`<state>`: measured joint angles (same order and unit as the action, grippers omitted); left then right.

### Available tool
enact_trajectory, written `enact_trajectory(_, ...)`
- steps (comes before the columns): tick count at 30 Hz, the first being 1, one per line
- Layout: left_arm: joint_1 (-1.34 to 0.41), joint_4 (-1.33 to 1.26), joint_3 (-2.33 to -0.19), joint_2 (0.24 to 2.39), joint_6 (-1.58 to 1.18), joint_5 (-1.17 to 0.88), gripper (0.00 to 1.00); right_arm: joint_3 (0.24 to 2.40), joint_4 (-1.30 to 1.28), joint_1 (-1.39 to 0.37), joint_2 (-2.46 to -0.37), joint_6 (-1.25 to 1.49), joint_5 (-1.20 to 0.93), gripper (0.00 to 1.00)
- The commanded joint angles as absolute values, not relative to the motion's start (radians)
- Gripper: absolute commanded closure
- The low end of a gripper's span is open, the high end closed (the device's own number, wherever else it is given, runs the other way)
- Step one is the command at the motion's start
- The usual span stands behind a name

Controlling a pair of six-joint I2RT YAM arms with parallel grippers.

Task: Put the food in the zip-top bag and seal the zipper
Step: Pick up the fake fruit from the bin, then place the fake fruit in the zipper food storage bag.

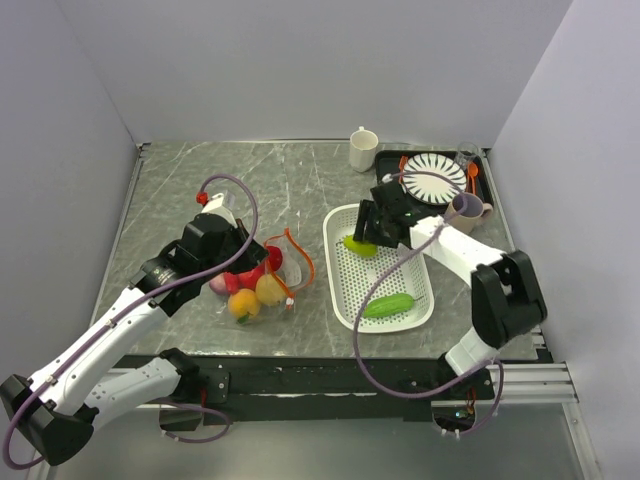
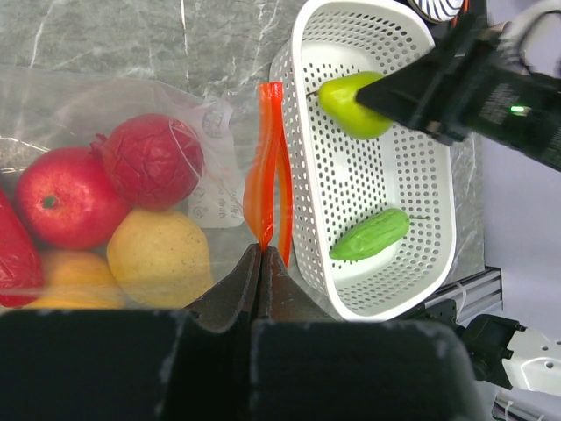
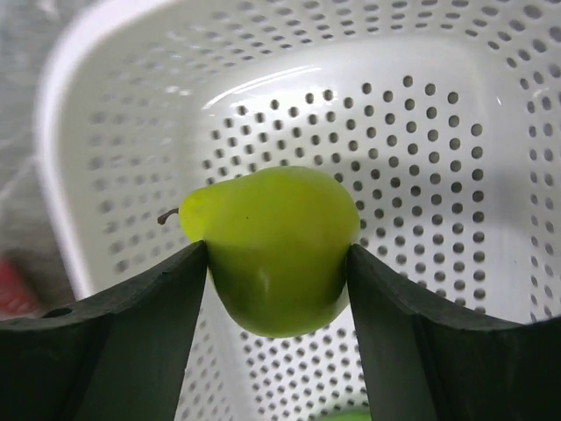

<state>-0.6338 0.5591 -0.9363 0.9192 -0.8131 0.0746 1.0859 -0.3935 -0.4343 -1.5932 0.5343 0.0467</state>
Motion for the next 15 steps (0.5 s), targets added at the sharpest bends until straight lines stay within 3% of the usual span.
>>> enact_trajectory(1, -0.637, 0.517, -0.94, 0.913, -0.804, 0.055, 0.99, 1.092, -0.413, -0.434, -1.459, 0.543, 0.044, 0.65)
enact_trajectory(15, -0.637, 0.488, -0.942, 0.936, -0.808, 0.037, 0.99, 1.084, -0.474, -0.532, -1.255, 0.549, -0.04, 0.65)
